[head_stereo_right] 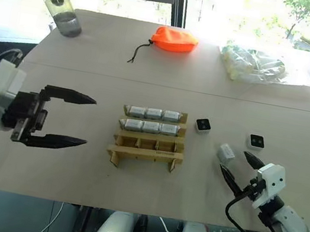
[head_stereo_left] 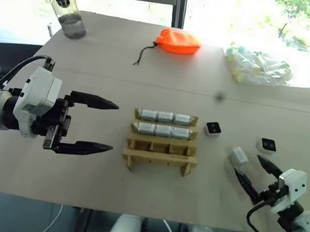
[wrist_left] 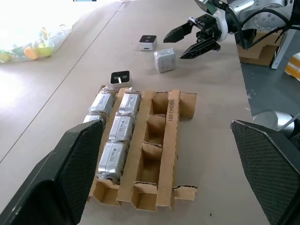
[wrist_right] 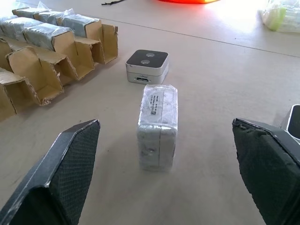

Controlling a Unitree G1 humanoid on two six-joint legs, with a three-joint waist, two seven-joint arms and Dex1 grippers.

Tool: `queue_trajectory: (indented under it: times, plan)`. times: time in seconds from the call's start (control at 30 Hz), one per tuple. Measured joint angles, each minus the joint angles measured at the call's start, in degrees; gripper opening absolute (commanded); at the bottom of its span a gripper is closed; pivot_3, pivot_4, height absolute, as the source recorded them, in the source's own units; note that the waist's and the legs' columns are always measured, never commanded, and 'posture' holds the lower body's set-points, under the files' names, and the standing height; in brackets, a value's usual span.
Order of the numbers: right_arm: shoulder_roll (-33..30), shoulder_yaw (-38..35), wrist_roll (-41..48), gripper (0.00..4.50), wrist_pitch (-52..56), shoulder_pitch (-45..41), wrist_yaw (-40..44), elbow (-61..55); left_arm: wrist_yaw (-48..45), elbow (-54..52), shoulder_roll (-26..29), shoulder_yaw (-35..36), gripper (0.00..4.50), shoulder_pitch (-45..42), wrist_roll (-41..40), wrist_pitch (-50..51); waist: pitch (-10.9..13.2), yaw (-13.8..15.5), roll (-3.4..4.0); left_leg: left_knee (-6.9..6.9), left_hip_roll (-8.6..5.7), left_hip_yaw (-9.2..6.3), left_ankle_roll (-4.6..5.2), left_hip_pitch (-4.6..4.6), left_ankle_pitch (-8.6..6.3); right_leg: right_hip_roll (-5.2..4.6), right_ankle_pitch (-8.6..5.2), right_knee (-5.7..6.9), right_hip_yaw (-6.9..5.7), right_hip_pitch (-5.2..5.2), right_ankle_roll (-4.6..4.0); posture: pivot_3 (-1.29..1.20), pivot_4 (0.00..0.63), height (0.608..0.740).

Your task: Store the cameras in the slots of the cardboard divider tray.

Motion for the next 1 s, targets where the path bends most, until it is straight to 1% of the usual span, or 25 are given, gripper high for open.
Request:
queue_trajectory:
  times: [0.2, 0.23, 0.27, 0.3, 0.37, 0.4, 0.43, 0.5, 0.7, 0.8, 0.9, 1.0]
  plan:
    - [-0.01, 1.97, -0.36, 4.47, 3.87, -1.15, -1.53, -0.35, -0.61, -0.02, -0.15, 0.00, 4.50, 0.01, 0.62, 0.32, 0.00, -0.07, 0.00, 0.00, -0.01, 0.01, 0.00, 0.01, 0.00, 0.00, 0.00, 0.01, 0.01, 0.00, 0.00, 0.00, 0.150, 0.740]
    - [-0.01, 1.97, -0.40, 4.24, 4.16, -1.26, -1.89, -0.41, -0.69, -0.04, -0.19, 0.00, 4.50, 0.04, 0.84, 0.34, 0.00, -0.06, 0.00, 0.00, -0.01, 0.01, 0.00, 0.01, 0.00, 0.01, 0.00, 0.01, 0.01, 0.00, 0.00, 0.00, 0.150, 0.740]
    - [-0.01, 1.97, -0.39, 3.96, 4.41, -1.32, -2.14, -0.47, -0.73, -0.04, -0.23, 0.01, 4.50, 0.07, 0.86, 0.35, 0.00, -0.04, 0.00, 0.00, -0.01, 0.01, 0.00, 0.00, 0.00, 0.00, 0.00, 0.01, 0.01, 0.00, 0.00, 0.00, 0.150, 0.740]
    - [-0.01, 1.97, -0.38, 3.59, 4.74, -1.43, -2.31, -0.50, -0.76, -0.04, -0.27, 0.02, 4.50, 0.13, 0.88, 0.37, 0.00, -0.04, 0.00, 0.00, -0.01, 0.01, 0.00, 0.00, 0.00, 0.01, 0.00, 0.01, 0.01, 0.00, 0.00, 0.00, 0.150, 0.740]
    - [-0.01, 1.97, -0.33, 2.60, 5.18, -1.61, -2.47, -0.64, -0.82, -0.04, -0.34, 0.04, 4.50, 0.21, 0.90, 0.45, 0.00, -0.05, 0.00, 0.00, -0.01, 0.01, 0.00, 0.00, 0.00, 0.01, 0.01, 0.00, 0.01, 0.00, 0.00, 0.00, 0.150, 0.740]
    - [-0.01, 1.97, -0.33, 2.20, 5.27, -1.62, -2.50, -0.75, -0.88, -0.04, -0.35, 0.06, 4.50, 0.26, 0.92, 0.48, 0.00, -0.05, 0.00, 0.00, -0.01, 0.01, 0.00, 0.00, 0.00, 0.01, 0.01, 0.00, 0.01, 0.00, 0.00, 0.00, 0.150, 0.740]
    - [-0.01, 1.97, -0.33, 1.55, 5.32, -1.62, -2.50, -0.84, -0.94, -0.04, -0.36, 0.06, 4.50, 0.31, 0.94, 0.49, 0.00, -0.06, 0.00, 0.00, -0.01, 0.01, 0.00, 0.00, 0.00, 0.01, 0.03, 0.00, 0.01, 0.00, 0.04, 0.00, 0.150, 0.740]
    - [-0.01, 1.97, -0.35, 0.64, 5.38, -1.64, -2.49, -0.92, -1.05, -0.04, -0.42, 0.10, 4.50, 0.42, 1.00, 0.49, 0.00, -0.06, 0.00, 0.00, -0.01, 0.01, 0.00, 0.00, 0.00, 0.01, 0.11, 0.00, 0.01, 0.00, 0.18, 0.00, 0.150, 0.740]
    - [-0.01, 1.97, -0.31, 0.62, 5.43, -1.90, -2.20, -0.93, -1.56, -0.02, -0.47, 0.20, 4.50, 1.02, 1.16, 0.50, 0.00, -0.07, 0.00, 0.01, -0.01, 0.01, 0.00, 0.00, 0.00, 0.01, 0.12, 0.01, 0.01, 0.00, 0.19, 0.00, 0.150, 0.740]
    - [-0.17, 2.28, 0.89, 0.62, 6.46, -3.56, -0.80, -1.01, -1.36, 0.15, -0.47, 0.29, 4.50, 1.02, 2.11, 0.44, 0.01, -0.10, -0.01, 0.01, -0.01, 0.01, 0.00, 0.01, 0.00, 0.03, 0.14, 0.01, 0.01, 0.00, 0.16, 0.00, 0.150, 0.740]
    - [-0.66, 4.37, 1.88, 0.62, 8.62, -8.86, 0.36, -1.50, -1.02, 0.18, -0.55, 0.43, 4.50, 0.96, 2.18, 0.46, 0.07, -0.65, -0.05, 0.02, 0.00, 0.11, 0.01, 0.09, 0.00, 0.05, 0.16, 0.08, 0.12, -0.01, 0.13, 0.00, 0.150, 0.740]
    - [-1.73, 7.82, 3.21, 0.62, 11.26, -18.71, 3.46, -2.40, -0.30, 0.25, -1.11, 1.70, 4.50, 0.95, 1.75, 1.19, 0.19, -1.15, -0.17, 0.01, 0.00, 0.10, 0.01, 0.16, 0.01, 0.05, 0.18, 0.18, 0.12, -0.01, 0.10, 0.00, 0.150, 0.740]
